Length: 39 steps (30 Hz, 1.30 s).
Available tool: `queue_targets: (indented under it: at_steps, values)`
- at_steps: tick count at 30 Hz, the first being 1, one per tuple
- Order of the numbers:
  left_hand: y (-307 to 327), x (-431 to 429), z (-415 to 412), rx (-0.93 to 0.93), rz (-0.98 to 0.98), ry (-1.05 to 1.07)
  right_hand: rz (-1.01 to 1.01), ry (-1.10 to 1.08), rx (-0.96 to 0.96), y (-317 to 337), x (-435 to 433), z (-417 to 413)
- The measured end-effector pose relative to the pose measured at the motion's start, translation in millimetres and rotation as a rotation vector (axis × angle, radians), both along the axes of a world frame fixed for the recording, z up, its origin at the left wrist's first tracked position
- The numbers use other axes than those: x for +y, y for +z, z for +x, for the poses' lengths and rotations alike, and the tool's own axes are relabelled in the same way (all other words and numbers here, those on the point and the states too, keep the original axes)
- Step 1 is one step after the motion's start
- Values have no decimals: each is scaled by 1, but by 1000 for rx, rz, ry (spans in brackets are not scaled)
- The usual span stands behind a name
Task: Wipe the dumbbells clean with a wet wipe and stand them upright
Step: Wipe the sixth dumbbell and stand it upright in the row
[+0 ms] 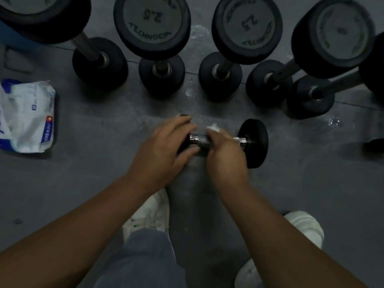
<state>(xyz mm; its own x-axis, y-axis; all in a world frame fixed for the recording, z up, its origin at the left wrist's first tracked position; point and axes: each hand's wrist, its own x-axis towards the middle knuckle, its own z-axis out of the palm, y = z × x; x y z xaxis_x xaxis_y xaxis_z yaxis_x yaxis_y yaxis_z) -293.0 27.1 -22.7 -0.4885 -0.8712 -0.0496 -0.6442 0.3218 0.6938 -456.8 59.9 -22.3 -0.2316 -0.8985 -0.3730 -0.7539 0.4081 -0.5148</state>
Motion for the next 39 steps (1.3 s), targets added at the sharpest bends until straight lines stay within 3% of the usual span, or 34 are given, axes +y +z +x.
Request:
queue_targets:
  at_steps: [2, 6, 9, 10, 12, 14, 17, 18, 22, 26, 27, 30, 34, 38, 39]
  values:
    - [-4, -8, -10, -99, 49, -115, -35, 74, 17, -4, -15, -2]
    - [-6, -52, -13, -299, 18, -220, -59, -216, 125, -13, -36, -17]
    - [-9, -74, -14, -93, 58, -96, -175, -16, 16, -14, -41, -4]
    - [-11, -75, -14, 11, 58, -14, -191, -36, 17, -13, -47, -12]
    - [-13, -73, -13, 103, 37, 89, -143, -272, 35, -11, -61, -37]
    - [-17, -74, -12, -10, 82, 11, -133, -332, 66, -6, -69, -32]
    - [-24, -90, -10, -169, 71, -125, -162, 6, -65, -6, -73, 5]
    - [-24, -97, -10, -172, 66, -137, -170, 16, -68, -9, -75, 1]
    - [-19, -107, -11, -150, 96, -137, -88, -428, 21, -14, -89, -31]
    - [-17, -73, -6, 34, 54, -78, -86, 9, -28, -6, -72, 2]
    - [-16, -63, -3, 69, 26, -65, -81, 2, 12, -8, -69, -7]
    - [-13, -43, 2, 52, 0, -2, 12, -305, 81, -12, -58, -29]
    - [-14, -23, 4, 38, 200, -68, 30, -26, 53, -3, -30, 15]
    - [-8, -9, 12, -10, 339, -134, 128, -303, 86, -2, -3, -20]
    - [-7, -4, 12, -24, 356, -157, 117, -289, 116, 0, 7, -14]
